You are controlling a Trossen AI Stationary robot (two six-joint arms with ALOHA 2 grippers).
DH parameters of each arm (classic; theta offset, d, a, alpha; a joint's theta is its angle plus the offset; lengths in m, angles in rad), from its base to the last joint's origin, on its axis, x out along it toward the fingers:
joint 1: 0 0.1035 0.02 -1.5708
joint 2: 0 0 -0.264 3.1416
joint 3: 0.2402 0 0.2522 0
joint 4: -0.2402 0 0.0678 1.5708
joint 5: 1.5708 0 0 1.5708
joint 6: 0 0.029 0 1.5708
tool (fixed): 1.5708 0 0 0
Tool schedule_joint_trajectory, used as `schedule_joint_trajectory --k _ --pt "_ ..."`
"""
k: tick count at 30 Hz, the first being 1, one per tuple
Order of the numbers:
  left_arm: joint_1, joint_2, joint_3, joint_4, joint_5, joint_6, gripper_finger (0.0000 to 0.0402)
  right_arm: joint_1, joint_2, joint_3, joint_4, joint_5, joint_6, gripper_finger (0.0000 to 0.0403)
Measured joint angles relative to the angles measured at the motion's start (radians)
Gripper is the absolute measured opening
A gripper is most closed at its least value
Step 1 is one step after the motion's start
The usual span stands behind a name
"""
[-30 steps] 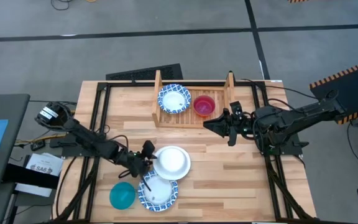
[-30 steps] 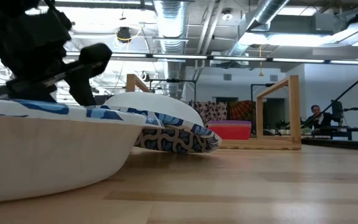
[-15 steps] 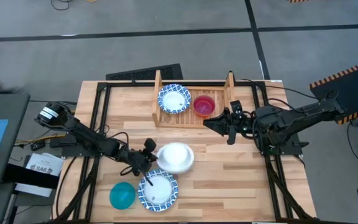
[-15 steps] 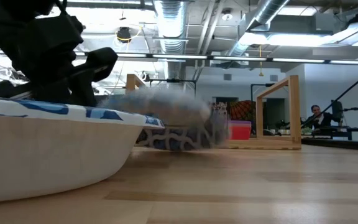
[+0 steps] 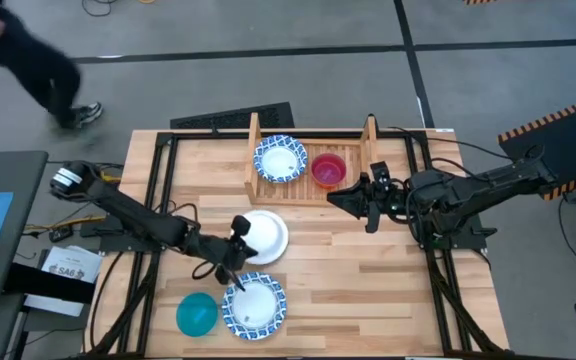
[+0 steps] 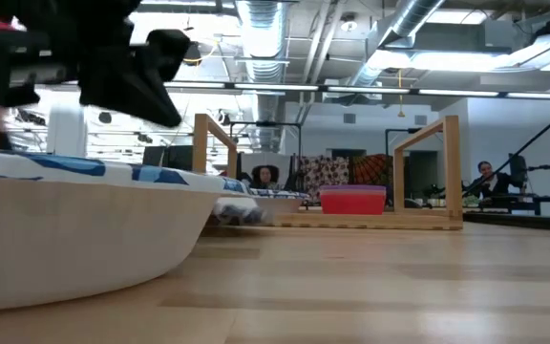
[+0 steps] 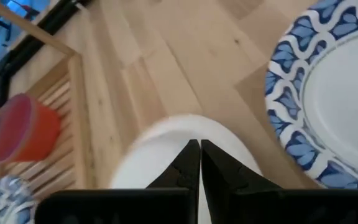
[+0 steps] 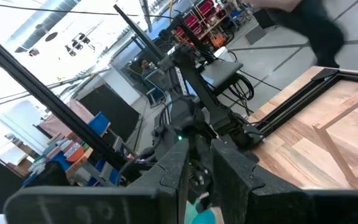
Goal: Place and stack bowls onto a shelf
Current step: Stack the top blue pattern bowl on top of the other blue pattern bowl on the shelf
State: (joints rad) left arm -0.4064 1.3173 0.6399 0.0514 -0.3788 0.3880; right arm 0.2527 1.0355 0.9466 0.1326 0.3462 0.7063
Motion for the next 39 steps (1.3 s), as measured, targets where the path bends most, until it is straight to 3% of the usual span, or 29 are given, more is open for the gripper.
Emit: schedule_joint_trajectory --k 8,15,21,24,32,39 --pt "0.032 -0.163 0.052 -0.252 -0.023 -0.122 0.0 -0.001 0.0 0.0 -0.009 0.0 0.051 0.0095" --pt "0.113 -0.298 0.055 -0.449 -0.026 -0.508 0.0 -0.042 0.137 -0.001 -0.071 -0.06 0.179 0.0093" --pt "0.136 -0.386 -0.069 -0.396 -0.016 -0.915 0.0 -0.055 0.37 0.0 -0.119 -0.169 0.227 0.002" --pt "0.136 -0.401 -0.133 -0.353 0.022 -1.057 0.0 -0.06 0.494 0.001 -0.113 -0.213 0.268 0.0019" --pt "0.15 -0.29 -0.206 -0.346 0.024 -1.308 0.0 -0.095 0.78 0.011 -0.124 -0.216 0.401 0.0017" --pt "0.171 -0.119 -0.206 -0.263 0.034 -1.384 0.0 -0.132 0.94 0.12 -0.123 -0.207 0.421 0.0017"
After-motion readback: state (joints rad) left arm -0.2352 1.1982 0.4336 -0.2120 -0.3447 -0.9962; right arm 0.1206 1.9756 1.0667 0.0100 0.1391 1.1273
